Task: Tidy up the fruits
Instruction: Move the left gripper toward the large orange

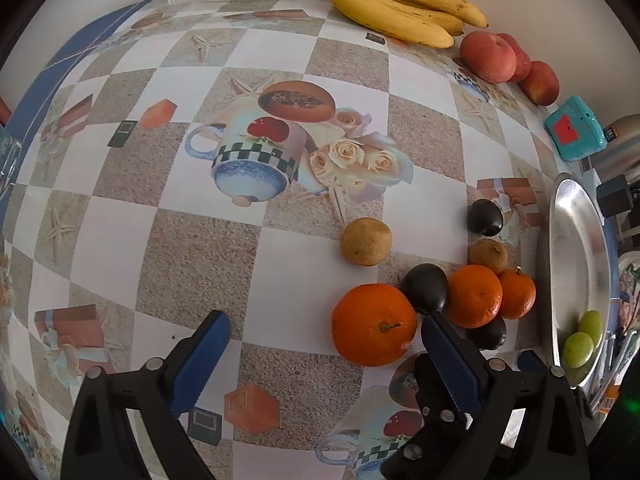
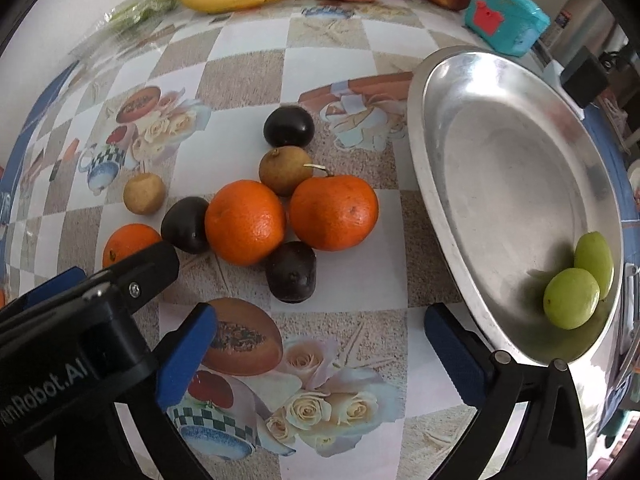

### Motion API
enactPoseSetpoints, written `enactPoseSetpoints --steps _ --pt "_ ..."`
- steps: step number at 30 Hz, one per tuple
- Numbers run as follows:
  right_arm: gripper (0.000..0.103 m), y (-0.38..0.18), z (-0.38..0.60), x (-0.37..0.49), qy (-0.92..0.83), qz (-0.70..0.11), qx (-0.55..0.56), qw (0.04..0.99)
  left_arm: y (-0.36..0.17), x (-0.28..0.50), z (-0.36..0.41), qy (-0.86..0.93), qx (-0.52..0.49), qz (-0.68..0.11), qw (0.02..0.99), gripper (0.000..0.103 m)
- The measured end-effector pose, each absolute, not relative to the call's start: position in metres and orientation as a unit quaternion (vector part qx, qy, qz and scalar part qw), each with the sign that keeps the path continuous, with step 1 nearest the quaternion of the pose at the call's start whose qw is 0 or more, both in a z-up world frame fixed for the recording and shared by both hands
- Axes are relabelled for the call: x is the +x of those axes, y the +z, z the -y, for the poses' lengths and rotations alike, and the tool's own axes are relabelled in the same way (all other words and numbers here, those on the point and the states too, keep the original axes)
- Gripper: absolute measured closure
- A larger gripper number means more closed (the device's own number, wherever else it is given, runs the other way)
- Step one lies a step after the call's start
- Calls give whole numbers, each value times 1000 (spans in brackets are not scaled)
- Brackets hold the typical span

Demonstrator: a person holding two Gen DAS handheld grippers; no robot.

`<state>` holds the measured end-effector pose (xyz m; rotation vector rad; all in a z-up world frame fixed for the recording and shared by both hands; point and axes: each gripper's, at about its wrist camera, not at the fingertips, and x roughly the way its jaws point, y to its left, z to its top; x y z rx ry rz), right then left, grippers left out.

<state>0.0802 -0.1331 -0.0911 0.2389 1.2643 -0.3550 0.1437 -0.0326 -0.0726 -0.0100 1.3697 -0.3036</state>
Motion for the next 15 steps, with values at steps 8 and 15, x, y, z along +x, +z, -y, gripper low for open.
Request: enactPoseSetpoints --steps 8,15 --pt "0 -93 124 79 -165 -581 110 789 -71 144 35 -142 -18 -632 762 5" --pt "1 -84 128 80 -158 -583 109 789 -67 146 33 -154 -31 -632 759 8"
